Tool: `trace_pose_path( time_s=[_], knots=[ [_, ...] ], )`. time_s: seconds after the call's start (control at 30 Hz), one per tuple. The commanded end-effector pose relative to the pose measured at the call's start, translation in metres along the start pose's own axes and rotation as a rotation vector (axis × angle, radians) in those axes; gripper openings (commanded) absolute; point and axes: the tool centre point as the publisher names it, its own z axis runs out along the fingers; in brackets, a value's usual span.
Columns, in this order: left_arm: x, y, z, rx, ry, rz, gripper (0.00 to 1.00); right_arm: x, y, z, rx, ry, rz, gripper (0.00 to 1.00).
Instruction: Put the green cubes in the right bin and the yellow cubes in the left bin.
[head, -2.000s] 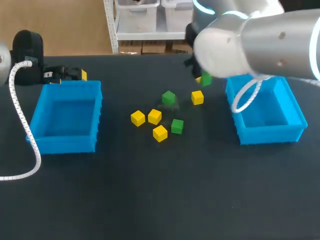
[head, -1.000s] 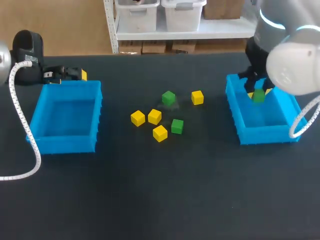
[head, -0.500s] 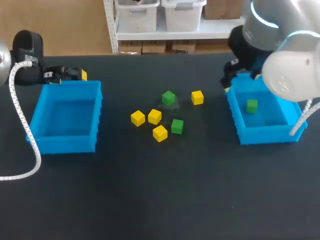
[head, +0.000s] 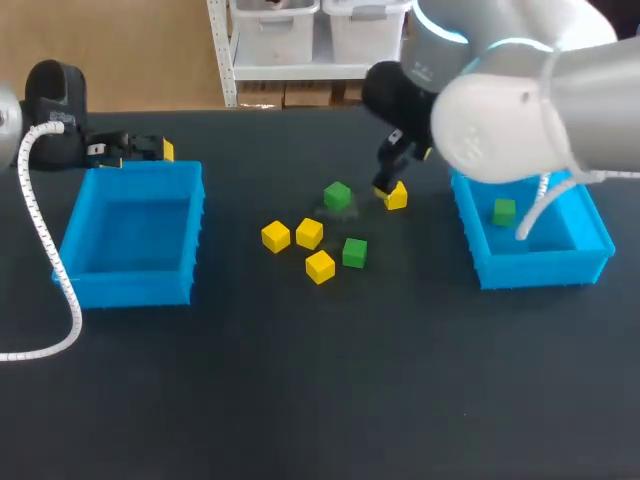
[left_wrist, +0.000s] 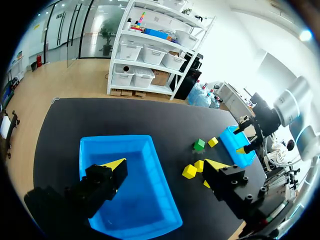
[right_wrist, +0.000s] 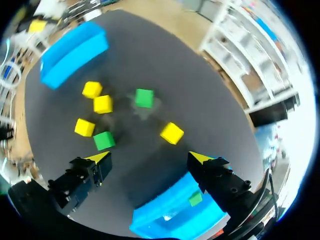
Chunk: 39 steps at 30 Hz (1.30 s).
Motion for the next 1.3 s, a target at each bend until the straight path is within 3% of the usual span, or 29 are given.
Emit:
trace_pose_path(
  time_s=[0.03, 0.53, 1.2, 1.23, 1.27, 1.3],
  knots=[
    [0.002, 0.003, 0.0, 0.015, -0.007, 0.003, 1.0, -0.012, 0.01, 0.008, -0.051, 0.099, -0.167, 1.0],
    [0.002, 0.003, 0.0, 0.015, -0.007, 0.003, 1.0, -0.004, 0.079, 0.059, -0.169, 0.183, -0.29, 1.0],
    [0.002, 0.003, 0.0, 0.015, -0.007, 0.003, 1.0, 0.008, 0.082, 0.09, -0.142, 0.199, -0.239, 1.0],
    [0.002, 0.003, 0.0, 0.015, -0.007, 0.003, 1.0, 0.008, 0.082, 0.091, -0.137, 0.198, -0.233, 0.91],
    [0.002, 0.003, 0.0, 0.015, -0.007, 0.003, 1.0, 0.007, 0.082, 0.093, -0.128, 0.194, -0.216, 0.25],
    [0.002, 0.003, 0.0, 0.015, -0.007, 0.003, 1.0, 0.007, 0.081, 0.094, -0.122, 0.192, -0.208, 0.0]
  ],
)
